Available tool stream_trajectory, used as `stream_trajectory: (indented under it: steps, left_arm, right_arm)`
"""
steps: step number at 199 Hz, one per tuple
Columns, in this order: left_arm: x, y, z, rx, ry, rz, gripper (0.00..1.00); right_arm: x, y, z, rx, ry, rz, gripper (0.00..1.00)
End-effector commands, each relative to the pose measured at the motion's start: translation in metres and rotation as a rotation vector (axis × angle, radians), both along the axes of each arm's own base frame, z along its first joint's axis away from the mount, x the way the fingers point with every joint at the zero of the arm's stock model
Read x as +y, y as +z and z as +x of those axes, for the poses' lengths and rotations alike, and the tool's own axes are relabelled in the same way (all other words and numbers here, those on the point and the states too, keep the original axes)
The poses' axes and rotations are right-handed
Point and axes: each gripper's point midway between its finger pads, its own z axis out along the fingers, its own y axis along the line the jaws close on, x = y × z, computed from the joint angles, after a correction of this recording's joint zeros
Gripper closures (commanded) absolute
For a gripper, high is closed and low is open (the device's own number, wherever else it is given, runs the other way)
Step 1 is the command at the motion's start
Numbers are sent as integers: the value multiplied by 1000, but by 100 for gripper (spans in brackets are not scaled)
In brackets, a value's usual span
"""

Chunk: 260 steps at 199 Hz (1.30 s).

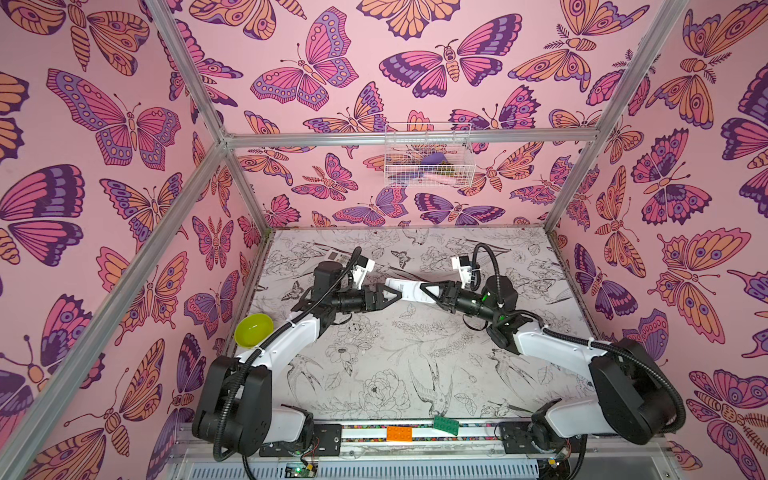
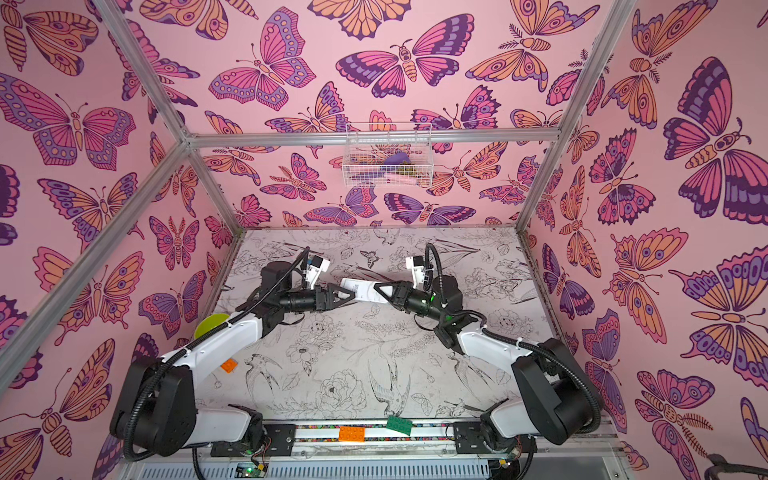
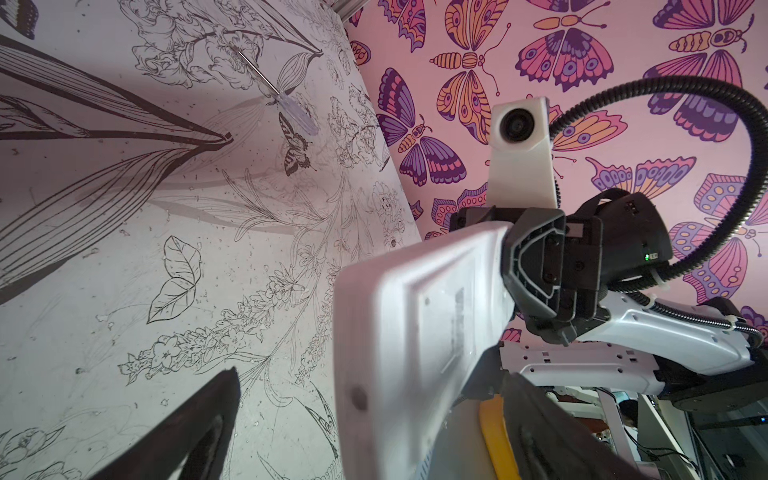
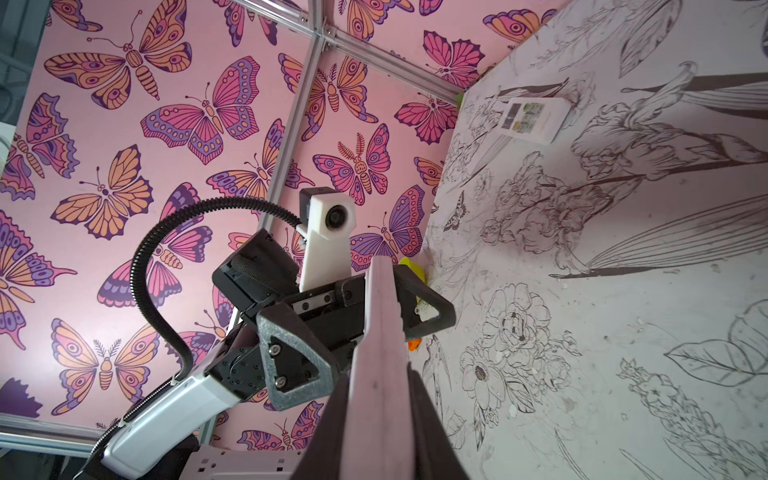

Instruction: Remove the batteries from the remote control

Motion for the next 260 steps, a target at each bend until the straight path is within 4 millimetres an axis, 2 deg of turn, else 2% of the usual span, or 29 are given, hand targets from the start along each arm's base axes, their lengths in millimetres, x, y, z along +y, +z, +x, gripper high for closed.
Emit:
stream_trajectory:
  steps: [1,44,59,94,97,116,156,174,213,237,260]
  left_arm:
    - [-2,8,-1,-22,-24,-26,3]
    - [-3,20,0,-10,-34,-73,20]
    - [-1,23,2,-8,-27,-88,22]
    - [-1,29,0,-6,-31,-111,26]
    - [0,30,0,-10,-30,-115,27]
    - [1,34,-1,-25,-35,-117,32]
    - [7,32,2,-22,-7,-109,45]
    - [11,31,5,-15,11,-108,52]
    - [18,28,8,-27,33,-99,59]
    - [24,29,12,-20,58,-102,67]
    - [26,30,11,-32,59,-104,70]
  right_arm:
    - [13,26,-5,-81,72,46,89]
    - [16,11,2,-49,58,37,89]
    - [18,2,5,-18,58,40,89]
    - [21,5,6,-30,65,85,89]
    - [23,-6,9,-6,65,71,89]
    - [24,-12,11,7,60,60,87]
    - [26,-22,10,11,72,27,84]
    - [25,-20,11,13,59,28,84]
    - [29,-25,11,25,65,25,82]
    - [32,-20,11,5,45,36,77]
    - [42,-29,9,34,79,12,71]
